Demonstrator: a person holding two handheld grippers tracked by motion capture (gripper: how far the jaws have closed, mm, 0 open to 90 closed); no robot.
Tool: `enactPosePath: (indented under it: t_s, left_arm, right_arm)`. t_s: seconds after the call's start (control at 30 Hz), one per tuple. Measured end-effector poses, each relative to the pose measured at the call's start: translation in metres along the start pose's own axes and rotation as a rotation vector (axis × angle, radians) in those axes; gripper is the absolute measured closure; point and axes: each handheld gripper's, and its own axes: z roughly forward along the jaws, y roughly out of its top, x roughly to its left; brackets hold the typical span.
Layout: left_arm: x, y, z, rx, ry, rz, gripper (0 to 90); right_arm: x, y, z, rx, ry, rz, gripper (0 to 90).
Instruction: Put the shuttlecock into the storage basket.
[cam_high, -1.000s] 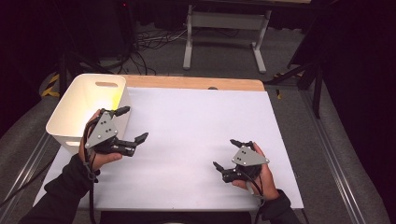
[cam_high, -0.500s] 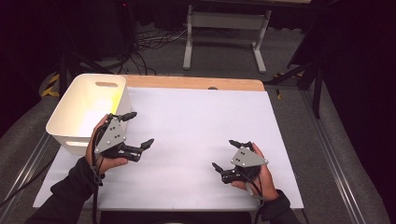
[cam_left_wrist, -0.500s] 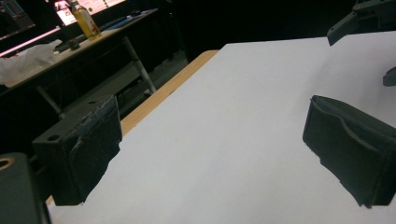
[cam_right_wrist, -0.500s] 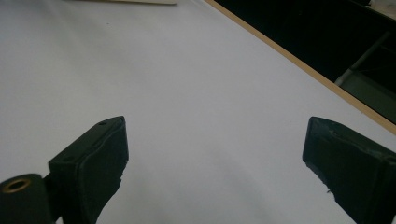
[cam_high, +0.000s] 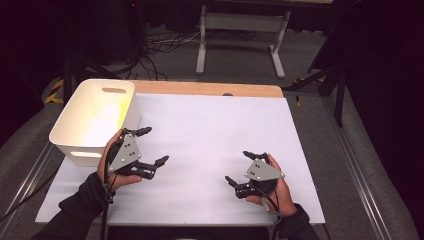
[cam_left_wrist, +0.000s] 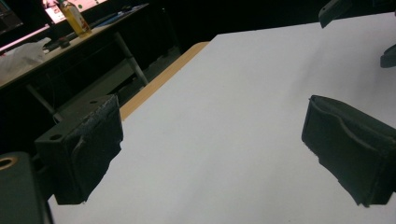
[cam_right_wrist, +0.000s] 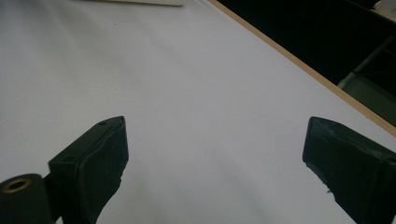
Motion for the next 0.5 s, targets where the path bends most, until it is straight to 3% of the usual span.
enactPosePath:
  t_s: [0.5]
  left_arm:
    - [-0.009,-0.021,0.0,0.044,-0.021,0.019,6.6]
  right_arm:
    - [0.008,0.002,0.001,0.005,0.01,-0.013,7.4]
